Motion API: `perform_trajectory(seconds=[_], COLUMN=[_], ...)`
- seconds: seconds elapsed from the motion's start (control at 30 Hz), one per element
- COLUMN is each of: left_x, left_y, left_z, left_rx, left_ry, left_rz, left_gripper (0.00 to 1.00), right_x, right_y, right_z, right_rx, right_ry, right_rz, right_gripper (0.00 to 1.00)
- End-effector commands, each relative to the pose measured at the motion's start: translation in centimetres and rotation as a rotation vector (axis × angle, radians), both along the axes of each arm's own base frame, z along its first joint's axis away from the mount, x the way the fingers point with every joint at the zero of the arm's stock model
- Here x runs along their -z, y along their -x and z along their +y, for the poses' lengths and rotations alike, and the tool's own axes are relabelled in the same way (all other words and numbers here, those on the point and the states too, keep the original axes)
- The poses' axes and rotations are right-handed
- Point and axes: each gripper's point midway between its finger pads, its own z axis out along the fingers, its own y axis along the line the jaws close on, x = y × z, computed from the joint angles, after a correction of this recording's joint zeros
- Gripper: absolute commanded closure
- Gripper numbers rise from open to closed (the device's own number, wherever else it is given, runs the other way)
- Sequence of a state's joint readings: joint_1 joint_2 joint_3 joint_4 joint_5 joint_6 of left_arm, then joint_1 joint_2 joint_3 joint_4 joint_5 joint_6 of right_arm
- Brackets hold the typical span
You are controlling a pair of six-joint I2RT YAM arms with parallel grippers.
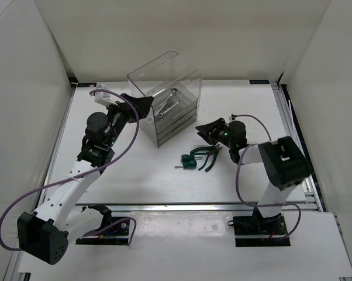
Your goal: Sort the tools into containers
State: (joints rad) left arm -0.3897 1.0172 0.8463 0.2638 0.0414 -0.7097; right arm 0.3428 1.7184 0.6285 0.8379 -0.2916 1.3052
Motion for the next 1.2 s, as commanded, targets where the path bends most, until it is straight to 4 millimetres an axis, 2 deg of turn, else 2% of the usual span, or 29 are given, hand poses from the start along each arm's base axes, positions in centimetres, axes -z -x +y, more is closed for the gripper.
perform_trajectory(seconds=[0.0, 0.03, 0.07, 0.13, 0.33, 0.5, 1.0, 1.17], left_x=[-2.3, -2.1, -2.2, -2.0, -1.7, -1.3, -0.6, -0.8], left_y=[-0.5, -0.7, -0.8, -1.0, -1.3, -1.9, -2.5, -2.5], left_z=[0.7, 0.7, 0.8, 1.0, 1.7, 2.0, 1.9, 1.9], left_rx=[-0.019, -0.019, -0.019, -0.026, -0.037, -0.043, -0.034, -0.034], left_ry=[-0.017, -0.015, -0.010, -0.009, 0.008, 0.017, 0.027, 0.028], left_rz=[-0.074, -0.070, -0.069, -0.065, -0.052, -0.038, -0.010, -0.013], left_gripper=[0.01, 0.01, 0.01, 0.01, 0.01, 0.01, 0.01, 0.01], right_x=[-8.4, -9.1, -8.0, -7.4, -6.7, -5.1, -3.1, -2.7], right_y=[-2.8, -3.5, -4.0, -4.8, -5.8, -6.5, -6.7, -6.7], right_z=[2.1, 2.7, 3.2, 3.9, 5.6, 6.0, 6.9, 7.6], right_rx=[-0.009, -0.008, -0.013, -0.022, -0.068, -0.072, -0.102, -0.123], right_ry=[-0.211, -0.230, -0.223, -0.221, -0.224, -0.215, -0.221, -0.234], right_rz=[-0.335, -0.349, -0.327, -0.319, -0.296, -0.255, -0.194, -0.181], right_gripper=[0.56, 0.56, 0.56, 0.55, 0.54, 0.54, 0.53, 0.59])
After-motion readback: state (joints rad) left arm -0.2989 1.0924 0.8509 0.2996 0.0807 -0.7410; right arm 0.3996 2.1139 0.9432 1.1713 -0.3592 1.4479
